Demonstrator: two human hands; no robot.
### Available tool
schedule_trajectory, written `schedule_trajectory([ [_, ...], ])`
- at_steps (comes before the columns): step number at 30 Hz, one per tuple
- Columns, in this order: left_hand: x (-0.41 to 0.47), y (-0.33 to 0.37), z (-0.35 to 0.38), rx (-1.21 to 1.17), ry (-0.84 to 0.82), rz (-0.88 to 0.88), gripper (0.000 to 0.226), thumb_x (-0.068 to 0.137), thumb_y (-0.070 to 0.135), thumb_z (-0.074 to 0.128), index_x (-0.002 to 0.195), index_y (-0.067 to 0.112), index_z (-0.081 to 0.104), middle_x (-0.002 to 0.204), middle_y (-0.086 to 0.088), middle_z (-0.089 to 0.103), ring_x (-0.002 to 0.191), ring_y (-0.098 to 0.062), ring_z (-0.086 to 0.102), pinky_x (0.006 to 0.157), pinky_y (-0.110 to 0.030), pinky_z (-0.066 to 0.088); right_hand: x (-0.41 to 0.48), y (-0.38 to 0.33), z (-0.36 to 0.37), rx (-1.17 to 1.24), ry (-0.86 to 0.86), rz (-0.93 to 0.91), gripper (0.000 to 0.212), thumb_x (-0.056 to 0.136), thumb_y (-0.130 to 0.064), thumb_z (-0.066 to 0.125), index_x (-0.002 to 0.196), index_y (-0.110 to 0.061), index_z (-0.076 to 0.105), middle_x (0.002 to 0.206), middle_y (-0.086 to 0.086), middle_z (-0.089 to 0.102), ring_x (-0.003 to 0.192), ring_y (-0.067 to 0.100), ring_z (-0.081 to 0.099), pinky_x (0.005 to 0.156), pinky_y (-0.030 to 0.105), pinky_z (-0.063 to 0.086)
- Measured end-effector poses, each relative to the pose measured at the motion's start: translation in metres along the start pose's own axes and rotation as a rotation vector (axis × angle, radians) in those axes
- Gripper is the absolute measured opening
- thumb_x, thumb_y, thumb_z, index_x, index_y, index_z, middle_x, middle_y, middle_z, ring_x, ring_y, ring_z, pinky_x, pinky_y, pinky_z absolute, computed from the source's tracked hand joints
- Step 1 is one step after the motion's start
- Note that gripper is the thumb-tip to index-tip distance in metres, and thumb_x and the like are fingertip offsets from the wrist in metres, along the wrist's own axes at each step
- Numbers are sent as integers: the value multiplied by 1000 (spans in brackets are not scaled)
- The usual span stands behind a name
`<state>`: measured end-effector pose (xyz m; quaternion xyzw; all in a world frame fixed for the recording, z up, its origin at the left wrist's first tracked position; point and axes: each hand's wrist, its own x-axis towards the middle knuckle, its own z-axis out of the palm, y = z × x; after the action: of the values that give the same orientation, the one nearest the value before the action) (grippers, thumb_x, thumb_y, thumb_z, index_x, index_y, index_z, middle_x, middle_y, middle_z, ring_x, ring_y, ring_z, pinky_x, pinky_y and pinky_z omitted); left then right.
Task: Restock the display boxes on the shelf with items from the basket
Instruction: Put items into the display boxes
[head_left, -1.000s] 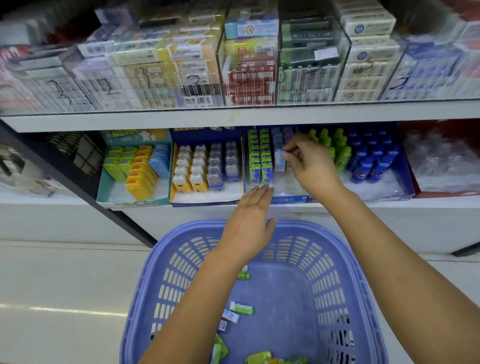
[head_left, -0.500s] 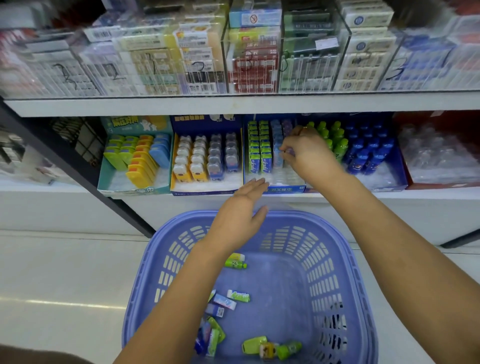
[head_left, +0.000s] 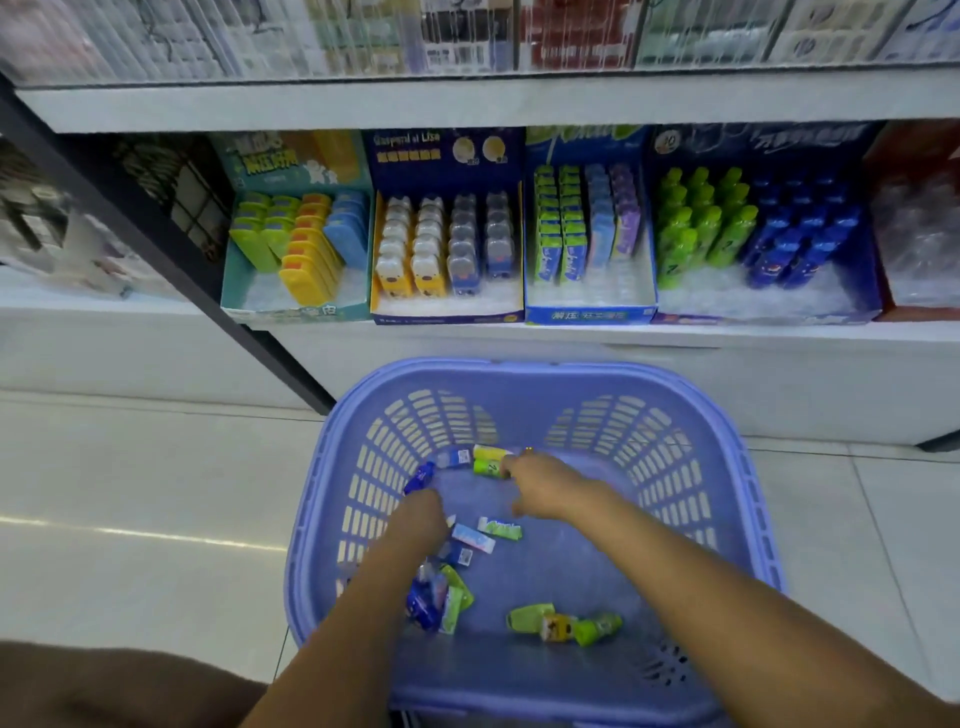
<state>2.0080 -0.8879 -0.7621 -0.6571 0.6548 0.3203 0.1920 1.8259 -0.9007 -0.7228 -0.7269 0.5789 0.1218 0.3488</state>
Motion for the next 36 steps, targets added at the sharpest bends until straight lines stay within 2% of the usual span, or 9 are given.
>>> schedule_trajectory([
  [10,21,-11,34,-14,5,-192,49,89,15,57,133,3,38,134,-15,45,125,-27,47,101,-33,40,33,26,91,-40,-47,33,50,78,-19,69,120,-9,44,128,15,43,116,32,48,89,38,43],
  [13,25,-13,34,-16,13,-211,46,88,17,58,130,4,42,131,-15,48,121,-26,50,98,-32,42,39,21,96,-46,-16,9,29,87,-17,57,113,-9,47,127,16,45,115,31,48,89,38,42],
  [16,23,-10,28,-59,3,-198,23,91,22,55,107,6,55,115,-14,60,109,-26,58,89,-31,47,44,22,90,-10,-24,28,15,92,-13,49,105,-10,53,123,18,53,112,32,53,91,36,41],
  [18,23,-8,20,-132,27,-188,21,95,21,48,81,7,56,88,-11,63,95,-25,62,81,-32,47,46,23,77,33,-48,33,16,90,-24,57,95,-8,59,111,20,61,95,28,58,77,33,41],
  [21,27,-7,2,-440,101,-269,39,91,19,54,56,12,39,55,-5,41,53,-20,45,52,-28,36,46,22,41,213,-91,76,33,92,-33,55,68,-10,55,85,21,60,75,21,51,58,29,31],
  [25,26,-2,-30,-648,119,-188,50,93,29,55,47,11,45,39,-4,47,51,-24,49,63,-29,44,30,20,-20,490,-219,39,34,96,-23,50,64,-14,53,62,5,56,50,12,55,49,18,42],
  [28,16,9,-56,-700,120,-62,40,92,25,58,56,9,52,49,-5,53,47,-18,48,57,-26,42,3,19,-68,601,-267,-56,19,93,-19,58,75,-12,61,62,0,59,44,0,54,49,13,44],
  [32,-11,32,-96,-686,143,153,40,82,40,70,60,12,53,53,-1,50,47,-10,48,53,-23,40,-45,16,-136,614,-144,-197,10,87,-13,65,91,-4,67,69,5,60,61,10,54,61,20,44],
  [36,-46,59,-129,-860,188,321,27,79,36,74,72,13,64,60,4,61,58,-7,60,57,-18,49,-88,23,-191,697,263,-259,15,80,-11,72,94,-5,70,79,12,66,68,12,59,69,21,50],
])
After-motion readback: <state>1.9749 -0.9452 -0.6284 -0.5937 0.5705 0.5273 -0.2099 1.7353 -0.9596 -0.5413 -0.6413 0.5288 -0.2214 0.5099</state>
